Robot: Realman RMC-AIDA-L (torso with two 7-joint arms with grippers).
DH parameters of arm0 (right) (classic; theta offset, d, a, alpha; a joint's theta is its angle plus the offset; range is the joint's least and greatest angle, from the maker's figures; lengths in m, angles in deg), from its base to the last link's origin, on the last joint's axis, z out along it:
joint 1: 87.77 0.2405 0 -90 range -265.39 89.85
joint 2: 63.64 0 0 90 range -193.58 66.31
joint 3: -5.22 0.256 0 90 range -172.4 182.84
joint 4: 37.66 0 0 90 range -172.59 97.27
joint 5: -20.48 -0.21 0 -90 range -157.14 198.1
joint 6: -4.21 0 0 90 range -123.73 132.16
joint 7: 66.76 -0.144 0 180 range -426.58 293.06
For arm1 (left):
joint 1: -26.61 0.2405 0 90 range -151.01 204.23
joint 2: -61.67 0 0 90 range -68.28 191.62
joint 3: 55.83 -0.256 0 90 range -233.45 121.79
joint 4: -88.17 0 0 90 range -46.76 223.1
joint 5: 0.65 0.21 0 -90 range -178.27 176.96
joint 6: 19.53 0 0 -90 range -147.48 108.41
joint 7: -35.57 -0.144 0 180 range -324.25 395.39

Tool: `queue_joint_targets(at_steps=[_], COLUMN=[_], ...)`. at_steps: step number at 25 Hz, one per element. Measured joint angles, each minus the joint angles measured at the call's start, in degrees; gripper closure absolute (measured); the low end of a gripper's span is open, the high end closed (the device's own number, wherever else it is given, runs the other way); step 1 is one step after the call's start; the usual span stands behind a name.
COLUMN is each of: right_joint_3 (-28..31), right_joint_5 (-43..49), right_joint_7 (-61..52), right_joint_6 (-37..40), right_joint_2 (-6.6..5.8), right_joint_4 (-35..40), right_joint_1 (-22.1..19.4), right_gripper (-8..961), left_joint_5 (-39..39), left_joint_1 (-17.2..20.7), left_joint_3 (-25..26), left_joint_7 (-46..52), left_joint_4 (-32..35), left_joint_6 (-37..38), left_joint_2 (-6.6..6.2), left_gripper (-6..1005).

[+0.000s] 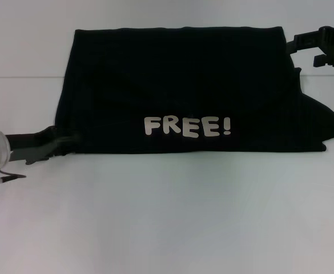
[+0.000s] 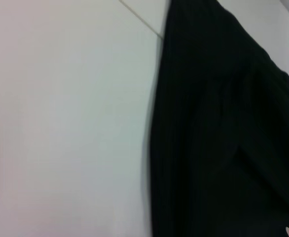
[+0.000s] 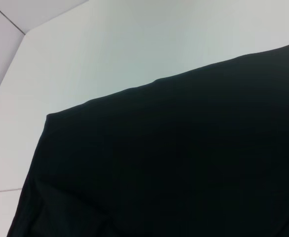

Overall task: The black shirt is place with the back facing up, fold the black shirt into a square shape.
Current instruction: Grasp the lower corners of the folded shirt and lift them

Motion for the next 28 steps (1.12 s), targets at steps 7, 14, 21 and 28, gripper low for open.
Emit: queue_joint_targets(at_steps=[7, 14, 21, 28], right_joint_3=[0.03, 0.03, 0.03, 0.03], right_joint_5=[0.00, 0.00, 0.00, -0.46], right_joint_7=[0.05, 0.05, 0.04, 0.04], right_joint_6=[0.00, 0.02, 0.02, 0.02], right_joint_2=[0.00, 0.08, 0.09, -0.06], right_joint_4=[0.00, 0.00, 0.00, 0.00], right_joint_1=[-0.03, -0.11, -0.57, -1.14], right_gripper=[53, 54, 54, 53], left_joint_5=[-0.19, -0.27, 0.23, -0.51], left_joint_1=[-1.47, -2.44, -3.49, -3.02], left_joint_3=[-0.24, -0.24, -1.18, -1.65], left_joint_7=[-0.01, 0.00, 0.21, 0.19], left_joint_4=[0.01, -0.16, -2.53, -0.50], left_joint_6=[-0.08, -2.29, -3.08, -1.57], left_joint_2=[0.69, 0.94, 0.38, 0.76], left_gripper=[339, 341, 376, 454])
